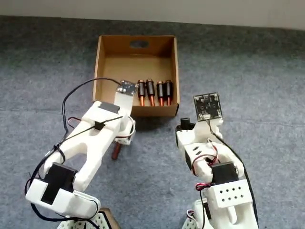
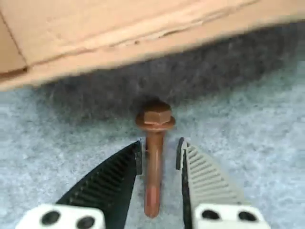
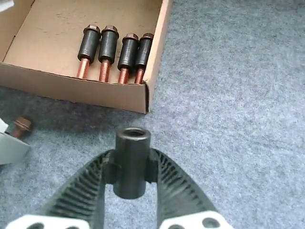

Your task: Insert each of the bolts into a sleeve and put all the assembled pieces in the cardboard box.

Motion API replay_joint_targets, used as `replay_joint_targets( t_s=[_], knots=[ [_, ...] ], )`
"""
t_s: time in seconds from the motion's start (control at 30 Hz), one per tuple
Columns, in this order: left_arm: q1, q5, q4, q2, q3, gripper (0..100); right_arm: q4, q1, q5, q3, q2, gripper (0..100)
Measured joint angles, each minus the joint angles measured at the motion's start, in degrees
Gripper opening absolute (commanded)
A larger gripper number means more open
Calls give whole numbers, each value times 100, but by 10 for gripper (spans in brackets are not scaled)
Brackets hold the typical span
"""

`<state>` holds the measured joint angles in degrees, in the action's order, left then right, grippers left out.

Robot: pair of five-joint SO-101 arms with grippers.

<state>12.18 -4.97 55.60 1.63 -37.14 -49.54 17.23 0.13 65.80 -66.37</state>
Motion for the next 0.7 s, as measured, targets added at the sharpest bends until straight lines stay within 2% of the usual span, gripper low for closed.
replay_joint_targets(
  t_s=[0.17,0.4,0.53,0.7],
  knots=[
    [-9,0,-343,0,0,147,0,0,0,0,0,6],
    [-9,0,-413,-9,-62,144,0,0,0,0,0,6],
    [-9,0,-431,-9,-193,85,0,0,0,0,0,6],
    [18,0,-431,-9,-193,82,0,0,0,0,0,6]
  ],
)
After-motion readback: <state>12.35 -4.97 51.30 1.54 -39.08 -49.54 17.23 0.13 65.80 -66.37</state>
